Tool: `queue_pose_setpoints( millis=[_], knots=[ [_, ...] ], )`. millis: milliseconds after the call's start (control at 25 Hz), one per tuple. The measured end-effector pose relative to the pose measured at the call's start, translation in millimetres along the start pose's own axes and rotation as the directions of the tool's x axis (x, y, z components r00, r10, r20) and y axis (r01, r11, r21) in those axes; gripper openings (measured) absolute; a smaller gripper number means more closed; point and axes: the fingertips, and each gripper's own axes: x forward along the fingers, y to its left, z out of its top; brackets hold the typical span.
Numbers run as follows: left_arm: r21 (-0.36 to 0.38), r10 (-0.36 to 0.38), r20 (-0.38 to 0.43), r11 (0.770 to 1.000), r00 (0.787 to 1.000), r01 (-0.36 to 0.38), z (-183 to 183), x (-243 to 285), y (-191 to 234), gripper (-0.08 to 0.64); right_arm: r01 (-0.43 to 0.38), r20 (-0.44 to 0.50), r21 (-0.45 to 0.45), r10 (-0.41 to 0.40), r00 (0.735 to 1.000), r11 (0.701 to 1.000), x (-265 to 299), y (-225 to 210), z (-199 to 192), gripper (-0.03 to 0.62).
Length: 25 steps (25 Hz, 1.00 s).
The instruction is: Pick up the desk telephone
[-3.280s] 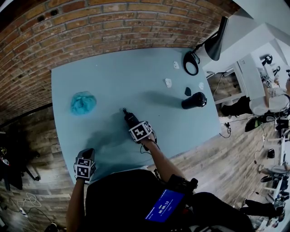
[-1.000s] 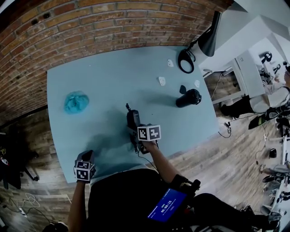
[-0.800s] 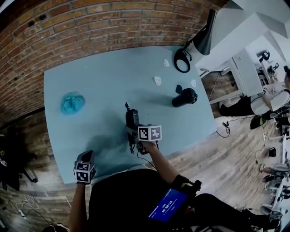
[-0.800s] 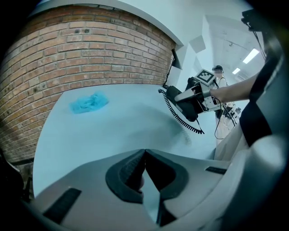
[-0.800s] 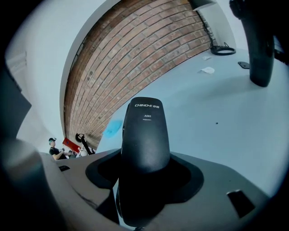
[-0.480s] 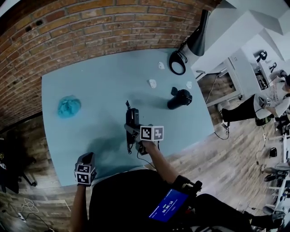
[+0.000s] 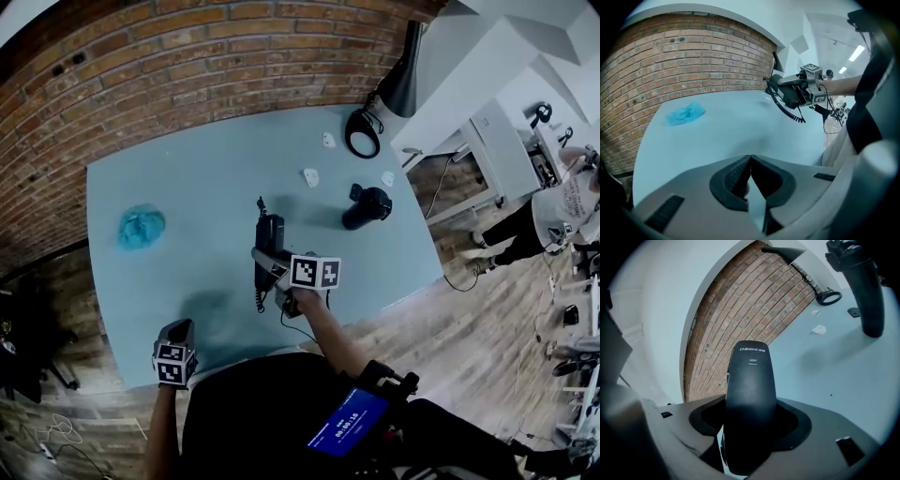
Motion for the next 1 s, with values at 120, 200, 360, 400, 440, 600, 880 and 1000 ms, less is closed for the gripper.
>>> queue_pose_setpoints(
  millis=[120,200,360,400,440,600,880,1000],
  knots=[
    [0.008,0.003,-0.006,1.000,1.000,-0.003,1,0,-2,0.025,-0.029,0.034,-0.019,0.029,0.999,0.999,-2,11,18,0.288],
    [0.011,0.001,-0.012,1.000,1.000,-0.001,0,0,-4,0.025,-0.049,0.059,-0.044,0.052,0.997,0.998,-4,23,30,0.288],
    [0.031,-0.010,-0.025,0.999,1.000,0.011,1,2,-12,0.025,-0.083,0.106,-0.136,0.098,0.990,0.987,-14,56,55,0.287],
    [0.035,-0.012,-0.026,0.999,1.000,0.013,2,3,-13,0.025,-0.093,0.115,-0.162,0.112,0.987,0.982,-16,64,61,0.287],
    [0.038,-0.016,-0.026,0.999,1.000,0.017,4,3,-15,0.025,-0.101,0.125,-0.184,0.125,0.984,0.978,-19,73,67,0.287],
    [0.055,-0.030,-0.015,0.998,0.999,0.031,13,6,-23,0.025,-0.126,0.180,-0.245,0.173,0.968,0.961,-32,103,91,0.287],
    [0.078,-0.023,0.027,0.997,0.999,0.021,38,5,-19,0.025,-0.143,0.275,-0.349,0.247,0.929,0.926,-54,143,135,0.287],
    [0.078,-0.018,0.038,0.997,0.999,0.015,44,4,-16,0.025,-0.147,0.307,-0.397,0.282,0.909,0.906,-63,160,151,0.287]
  ],
)
